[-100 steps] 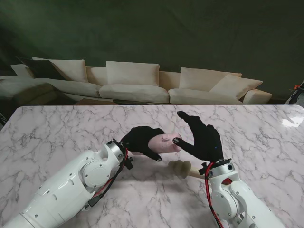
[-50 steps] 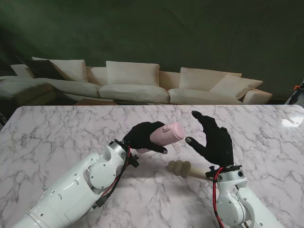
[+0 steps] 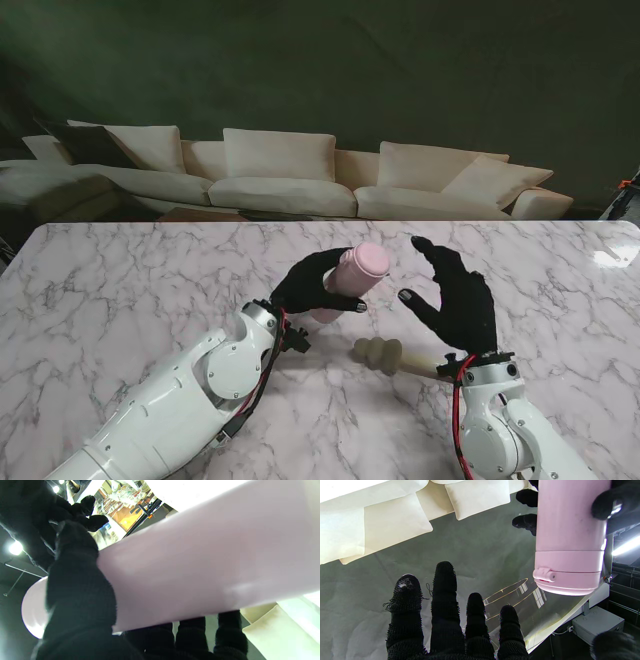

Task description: Clean the thermos with cup brush

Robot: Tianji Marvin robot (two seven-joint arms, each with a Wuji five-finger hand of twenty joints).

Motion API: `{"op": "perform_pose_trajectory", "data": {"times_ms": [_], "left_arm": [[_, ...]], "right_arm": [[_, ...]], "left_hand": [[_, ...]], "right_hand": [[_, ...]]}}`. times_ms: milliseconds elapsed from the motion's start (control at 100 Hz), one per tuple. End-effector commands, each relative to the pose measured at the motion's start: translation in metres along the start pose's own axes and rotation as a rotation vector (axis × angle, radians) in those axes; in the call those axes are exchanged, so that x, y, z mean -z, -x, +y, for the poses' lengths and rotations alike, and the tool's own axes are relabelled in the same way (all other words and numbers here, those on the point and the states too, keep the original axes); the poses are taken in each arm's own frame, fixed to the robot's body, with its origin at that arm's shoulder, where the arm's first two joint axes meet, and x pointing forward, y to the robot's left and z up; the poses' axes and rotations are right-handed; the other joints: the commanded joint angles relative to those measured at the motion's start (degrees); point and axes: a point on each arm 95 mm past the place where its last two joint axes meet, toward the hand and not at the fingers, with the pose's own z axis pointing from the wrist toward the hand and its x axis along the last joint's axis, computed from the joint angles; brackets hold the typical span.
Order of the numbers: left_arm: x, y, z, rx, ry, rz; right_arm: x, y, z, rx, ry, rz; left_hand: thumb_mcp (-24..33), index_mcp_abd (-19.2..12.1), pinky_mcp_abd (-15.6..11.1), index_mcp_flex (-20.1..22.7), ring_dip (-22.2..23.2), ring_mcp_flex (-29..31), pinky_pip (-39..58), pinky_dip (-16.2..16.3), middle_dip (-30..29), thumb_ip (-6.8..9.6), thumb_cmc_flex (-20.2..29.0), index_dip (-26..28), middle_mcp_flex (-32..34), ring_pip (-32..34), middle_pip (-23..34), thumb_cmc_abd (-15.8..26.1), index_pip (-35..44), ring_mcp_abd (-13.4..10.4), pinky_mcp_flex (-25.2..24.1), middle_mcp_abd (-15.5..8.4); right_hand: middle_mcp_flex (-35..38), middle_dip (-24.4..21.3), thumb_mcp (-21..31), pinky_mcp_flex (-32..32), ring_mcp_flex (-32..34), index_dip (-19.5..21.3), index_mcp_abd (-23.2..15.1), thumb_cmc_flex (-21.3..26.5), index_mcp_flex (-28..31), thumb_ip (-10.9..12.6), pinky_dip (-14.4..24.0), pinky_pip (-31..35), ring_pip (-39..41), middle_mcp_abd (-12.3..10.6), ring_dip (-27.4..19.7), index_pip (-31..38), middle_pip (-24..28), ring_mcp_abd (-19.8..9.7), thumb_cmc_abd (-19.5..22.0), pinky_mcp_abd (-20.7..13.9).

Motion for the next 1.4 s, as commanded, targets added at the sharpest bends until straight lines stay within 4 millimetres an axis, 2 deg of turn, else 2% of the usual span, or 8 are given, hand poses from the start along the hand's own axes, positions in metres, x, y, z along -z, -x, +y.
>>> {"op": "perform_pose_trajectory", "data": {"times_ms": [0, 240, 340, 380, 470, 630, 680, 1390], "left_arm": [[-0.001, 0.001, 0.008, 0.006, 0.013, -0.004], [0.002, 0.020, 0.020, 0.048, -0.004, -0.059], [0.004, 0.028, 0.025, 0.067, -0.016, -0.074], [0.005, 0.031, 0.026, 0.070, -0.023, -0.079], [0.006, 0.037, 0.029, 0.075, -0.030, -0.091], [0.008, 0.045, 0.030, 0.075, -0.030, -0.111], [0.009, 0.048, 0.029, 0.067, -0.030, -0.115], [0.017, 0.069, 0.033, 0.059, 0.001, -0.180]], "right_arm": [[0.004, 0.002, -0.003, -0.005, -0.011, -0.011], [0.004, 0.006, -0.008, -0.010, -0.033, -0.016], [0.004, 0.007, -0.010, -0.010, -0.042, -0.020], [0.004, 0.008, -0.012, -0.011, -0.047, -0.023], [0.003, 0.010, -0.014, -0.013, -0.056, -0.025], [0.003, 0.013, -0.017, -0.013, -0.068, -0.027], [0.003, 0.014, -0.018, -0.016, -0.070, -0.027], [0.003, 0.017, -0.020, -0.024, -0.063, -0.030]], "left_hand": [[4.2, -14.1, 1.7, 6.4, -1.9, -3.8, -5.0, -2.3, -1.7, -0.88, 1.6, 1.3, -5.1, -3.1, -1.2, 31.4, 3.6, -1.5, -2.7, -4.1], [4.1, -15.1, -1.4, 6.9, -3.4, -7.8, -10.5, -2.2, -3.2, -1.07, 0.9, 1.0, -9.5, -5.0, -1.9, 31.6, 1.7, -5.4, -4.3, -6.4], [4.0, -15.8, -4.2, 6.9, -3.9, -9.3, -12.4, -1.3, -3.7, -1.24, 0.6, 0.3, -11.4, -5.9, -2.0, 31.9, 0.7, -8.0, -5.0, -8.2], [4.0, -16.1, -5.2, 6.7, -4.2, -9.9, -14.8, 1.6, -4.4, -1.34, 0.5, 0.2, -12.4, -6.2, -1.7, 32.1, -0.1, -8.9, -4.8, -8.5], [3.9, -16.4, -6.3, 6.9, -4.4, -10.5, -15.3, 1.9, -4.5, -1.43, 0.4, -0.3, -13.2, -6.5, -1.8, 32.3, -0.6, -10.1, -5.0, -9.4], [4.0, -16.6, -6.7, 6.9, -4.4, -10.8, -15.9, 2.2, -4.5, -1.41, 0.7, -0.8, -13.6, -6.8, -1.6, 31.8, -1.1, -10.4, -5.1, -9.7], [3.9, -16.7, -6.9, 6.7, -4.5, -11.0, -16.1, 2.3, -4.6, -1.42, 0.6, -0.9, -13.8, -6.9, -1.6, 31.6, -1.3, -10.6, -5.0, -9.8], [4.4, -17.1, -7.4, 7.0, -4.6, -11.1, -16.1, 4.9, -4.7, -1.05, 1.6, -1.7, -13.6, -7.1, -1.4, 28.7, -2.0, -11.2, -3.5, -10.2]], "right_hand": [[-2.1, -0.5, -1.2, -1.4, -2.1, 1.2, -1.0, 2.2, -2.0, 1.0, 1.0, -0.8, -0.9, 0.1, -0.9, -1.5, -0.4, -1.5, 2.3, -1.3], [-2.7, -0.5, -2.2, -2.2, -2.5, 1.6, -1.1, 3.2, -2.0, 1.0, 1.1, -1.8, -1.0, -0.2, -0.9, -1.9, -0.1, -1.8, 2.7, -1.5], [-2.8, -0.5, -2.5, -2.3, -2.5, 1.8, -1.1, 3.5, -2.0, 1.1, 1.1, -1.9, -1.0, -0.1, -0.9, -2.1, -0.1, -2.0, 2.8, -1.6], [-2.9, -0.5, -2.7, -2.4, -2.6, 1.8, -1.1, 3.7, -2.0, 1.1, 1.1, -2.1, -1.0, -0.1, -0.9, -2.1, -0.1, -2.0, 2.9, -1.7], [-3.1, -0.5, -3.0, -2.7, -2.7, 2.0, -1.2, 4.1, -2.0, 1.1, 1.1, -2.4, -1.0, -0.2, -0.9, -2.3, 0.0, -2.1, 2.9, -1.9], [-3.5, -0.5, -3.5, -3.2, -3.1, 2.3, -1.3, 4.5, -1.9, 1.1, 1.0, -3.0, -1.3, -0.3, -1.0, -2.4, 0.1, -2.5, 3.1, -2.2], [-3.7, -0.6, -4.1, -3.4, -3.1, 1.2, -1.0, 5.0, -2.2, 1.2, 1.1, -3.4, -1.4, -0.4, -1.1, -5.4, 0.3, -2.6, 3.2, -2.3], [-5.0, -0.6, -5.8, -4.6, -4.1, 5.5, -0.9, 6.6, -1.9, 1.3, 1.1, -4.9, -1.6, -0.6, -1.3, -8.5, 0.8, -3.4, 3.7, -3.0]]}}
